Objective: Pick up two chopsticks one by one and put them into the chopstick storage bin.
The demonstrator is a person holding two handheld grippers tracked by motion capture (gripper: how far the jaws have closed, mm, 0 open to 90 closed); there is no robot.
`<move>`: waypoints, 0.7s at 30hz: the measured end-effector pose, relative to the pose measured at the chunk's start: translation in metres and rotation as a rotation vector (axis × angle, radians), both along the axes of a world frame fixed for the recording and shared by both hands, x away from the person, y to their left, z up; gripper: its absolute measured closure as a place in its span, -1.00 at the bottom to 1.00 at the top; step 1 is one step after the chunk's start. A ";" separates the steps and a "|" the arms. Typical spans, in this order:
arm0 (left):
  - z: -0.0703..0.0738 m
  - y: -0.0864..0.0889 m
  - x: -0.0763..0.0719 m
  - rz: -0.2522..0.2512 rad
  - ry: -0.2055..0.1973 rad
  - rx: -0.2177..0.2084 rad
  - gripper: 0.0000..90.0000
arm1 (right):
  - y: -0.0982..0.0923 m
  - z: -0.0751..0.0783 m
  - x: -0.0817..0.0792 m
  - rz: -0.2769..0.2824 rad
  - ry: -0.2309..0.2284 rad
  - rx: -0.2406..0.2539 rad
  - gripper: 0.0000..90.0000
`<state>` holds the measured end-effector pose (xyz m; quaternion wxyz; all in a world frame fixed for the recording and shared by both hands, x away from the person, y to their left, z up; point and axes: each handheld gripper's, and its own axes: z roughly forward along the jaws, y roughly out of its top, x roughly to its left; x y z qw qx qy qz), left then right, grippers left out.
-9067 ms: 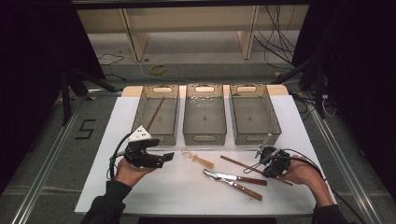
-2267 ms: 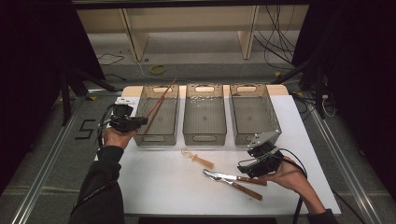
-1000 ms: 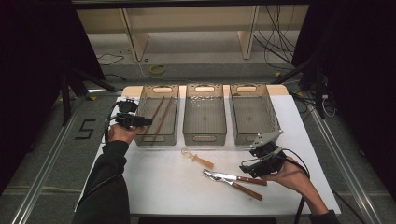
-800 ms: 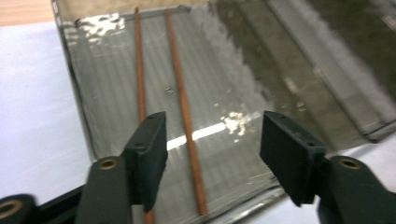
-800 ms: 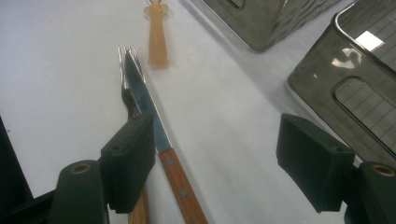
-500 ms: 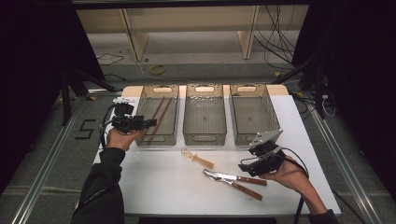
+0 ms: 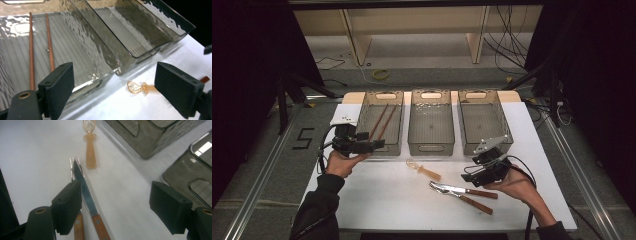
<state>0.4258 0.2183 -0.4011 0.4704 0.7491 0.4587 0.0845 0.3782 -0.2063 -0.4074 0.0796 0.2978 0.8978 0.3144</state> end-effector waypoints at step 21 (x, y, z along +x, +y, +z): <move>-0.016 -0.014 -0.041 -0.060 -0.051 -0.001 -0.65 | 0.036 -0.006 0.018 0.034 0.026 0.003 -0.44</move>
